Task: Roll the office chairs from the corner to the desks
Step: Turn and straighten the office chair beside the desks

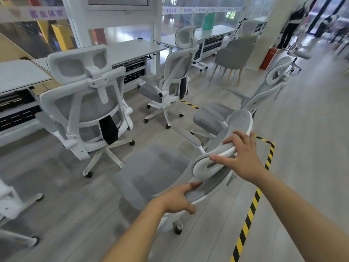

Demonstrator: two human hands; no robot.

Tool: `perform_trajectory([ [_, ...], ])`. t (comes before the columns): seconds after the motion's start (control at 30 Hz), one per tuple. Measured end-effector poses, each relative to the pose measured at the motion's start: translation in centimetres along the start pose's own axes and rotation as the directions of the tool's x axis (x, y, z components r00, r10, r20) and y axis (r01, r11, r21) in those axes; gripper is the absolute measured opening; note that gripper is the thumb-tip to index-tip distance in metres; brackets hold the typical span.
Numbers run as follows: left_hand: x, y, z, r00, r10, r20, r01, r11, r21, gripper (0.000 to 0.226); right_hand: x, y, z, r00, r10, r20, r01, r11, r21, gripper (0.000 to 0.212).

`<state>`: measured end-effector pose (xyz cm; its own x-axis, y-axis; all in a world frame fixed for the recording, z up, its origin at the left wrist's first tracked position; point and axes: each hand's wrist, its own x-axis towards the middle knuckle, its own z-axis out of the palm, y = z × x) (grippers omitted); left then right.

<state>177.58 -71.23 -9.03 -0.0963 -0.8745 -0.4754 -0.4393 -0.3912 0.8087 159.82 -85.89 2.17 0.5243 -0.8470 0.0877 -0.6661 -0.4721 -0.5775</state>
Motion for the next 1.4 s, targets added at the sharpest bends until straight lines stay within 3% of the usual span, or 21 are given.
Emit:
perform_trajectory([
  [0.2,0.8,-0.1,0.3,1.0,-0.01,-0.01,0.01,1.0,-0.008,0.089,0.5,1.0,-0.1,1.0,-0.02,-0.014,0.02,1.0,0.009,0.075],
  [0.43,0.0,0.4,1.4,0.987,-0.084,-0.138,0.076,0.995,-0.062,0.078,0.1,0.1,-0.6,1.0,-0.018,0.022,0.016,0.995,0.098,0.083],
  [0.57,-1.4,0.8,2.8,0.945,-0.149,-0.29,0.129,0.988,-0.086,0.063,0.0,0.7,-1.2,0.993,-0.039,0.115,0.03,0.996,0.085,0.086],
  [0.67,-3.7,1.4,5.0,0.854,-0.219,-0.471,0.185,0.976,-0.118,0.053,-1.7,2.3,-1.0,0.983,-0.153,0.099,0.155,0.988,-0.012,0.083],
  [0.77,-7.2,1.6,9.2,0.688,-0.284,-0.668,0.214,0.959,-0.188,0.058,-7.0,4.2,0.4,0.916,-0.391,0.083,0.392,0.92,0.006,0.074],
  [0.83,-10.5,2.1,13.6,0.533,-0.361,-0.765,0.213,0.932,-0.291,0.061,-11.4,4.9,2.0,0.819,-0.537,0.204,0.534,0.842,0.073,0.074],
  [0.97,-18.4,4.7,24.9,0.225,-0.477,-0.85,0.248,0.871,-0.424,0.074,-18.7,4.4,4.9,0.591,-0.657,0.469,0.633,0.738,0.236,0.082],
  [1.1,-27.2,9.4,37.0,-0.142,-0.603,-0.785,0.256,0.744,-0.617,0.071,-25.9,2.6,5.5,0.327,-0.745,0.581,0.65,0.624,0.434,0.091],
  [1.2,-32.4,13.5,45.1,-0.397,-0.58,-0.711,0.179,0.711,-0.68,0.064,-31.1,1.7,4.6,0.15,-0.775,0.613,0.612,0.56,0.558,0.089],
  [1.33,-37.4,15.2,54.0,-0.64,-0.533,-0.553,0.115,0.646,-0.755,0.06,-37.1,1.5,2.9,0.006,-0.793,0.609,0.557,0.508,0.657,0.084],
  [1.4,-39.1,14.7,57.1,-0.71,-0.502,-0.494,0.117,0.608,-0.786,0.06,-39.3,1.5,2.0,-0.037,-0.793,0.608,0.555,0.49,0.672,0.078],
])
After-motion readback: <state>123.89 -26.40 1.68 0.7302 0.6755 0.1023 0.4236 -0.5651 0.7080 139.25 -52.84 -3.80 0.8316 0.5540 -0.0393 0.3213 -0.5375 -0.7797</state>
